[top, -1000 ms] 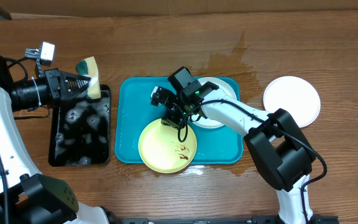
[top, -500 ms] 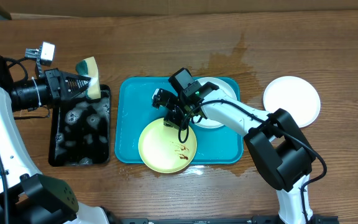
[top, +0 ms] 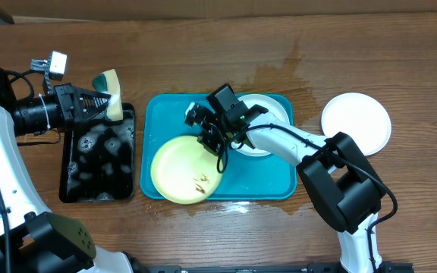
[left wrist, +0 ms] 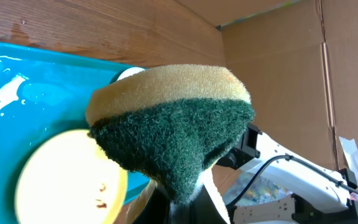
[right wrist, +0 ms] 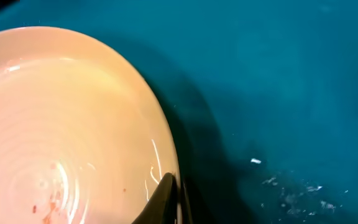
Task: Clean dirty plates on tray and stack at the side
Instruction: 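Slide the yellow plate to the tray's left side with the right gripper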
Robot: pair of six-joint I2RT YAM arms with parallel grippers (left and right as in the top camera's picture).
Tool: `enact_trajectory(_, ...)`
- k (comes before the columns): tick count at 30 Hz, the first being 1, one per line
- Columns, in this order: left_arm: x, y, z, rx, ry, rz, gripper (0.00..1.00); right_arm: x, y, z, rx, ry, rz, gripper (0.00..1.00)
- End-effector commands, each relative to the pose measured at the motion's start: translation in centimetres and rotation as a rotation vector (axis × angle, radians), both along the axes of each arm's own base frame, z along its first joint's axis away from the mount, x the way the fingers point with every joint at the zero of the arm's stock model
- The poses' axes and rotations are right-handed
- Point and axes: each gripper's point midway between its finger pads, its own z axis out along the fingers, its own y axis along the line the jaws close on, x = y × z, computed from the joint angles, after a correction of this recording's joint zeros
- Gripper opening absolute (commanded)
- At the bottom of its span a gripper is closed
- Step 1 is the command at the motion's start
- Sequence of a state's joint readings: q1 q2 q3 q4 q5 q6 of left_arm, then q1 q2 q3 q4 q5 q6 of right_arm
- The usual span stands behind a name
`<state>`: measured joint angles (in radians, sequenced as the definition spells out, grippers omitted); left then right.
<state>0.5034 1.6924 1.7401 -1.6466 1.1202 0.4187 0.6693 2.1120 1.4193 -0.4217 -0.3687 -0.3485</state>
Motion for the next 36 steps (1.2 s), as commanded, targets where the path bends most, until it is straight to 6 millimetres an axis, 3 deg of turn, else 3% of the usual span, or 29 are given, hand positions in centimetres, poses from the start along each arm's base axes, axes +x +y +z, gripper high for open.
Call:
enact_trajectory(1,-0.4,-0.5,0.9,0.012,-0.026,-0.006,0.04,2.4,1.4,3.6,0.090,0.032,-0.196,0.04)
enact_trajectory(4,-0.4,-0.5,0.9,0.012,-0.026,-0.006,0.04,3.7,0.7,3.7,0.097,0.103,-0.421,0.04)
enact_trajectory(8,-0.4,-0.5,0.9,0.012,-0.027,-0.006,0.04,4.9,-2.0,2.5,0.045,0.179,-0.760,0.04)
enact_trajectory(14,-0.4,-0.5,0.8,0.012,-0.026,-0.006,0.04,3.1,-3.7,1.0,0.056,0.464,-1.176,0.04)
enact_trajectory(17,-0.4,-0.4,0.8,0.016,-0.025,-0.006,0.04,1.7,-4.5,0.3,0.012,0.538,-1.270,0.04)
enact_trajectory(21,-0.4,-0.4,0.8,0.018,-0.028,-0.006,0.04,0.7,-4.4,0.1,-0.022,0.557,-1.249,0.06)
enact_trajectory(25,-0.4,-0.4,0.8,0.019,-0.027,-0.006,0.04,0.8,-4.6,1.1,-0.033,0.512,-1.116,0.20)
enact_trajectory(30,-0.4,-0.2,0.5,0.039,-0.021,-0.006,0.04,-0.2,-3.4,5.3,0.022,0.452,-0.758,0.59)
enact_trajectory(33,-0.4,-0.2,0.5,0.039,-0.021,-0.006,0.04,0.5,-3.6,7.6,0.045,0.341,-0.645,0.62)
enact_trajectory(36,-0.4,-0.2,0.4,0.039,-0.020,-0.006,0.04,1.4,-3.7,8.4,0.058,0.246,-0.557,0.63)
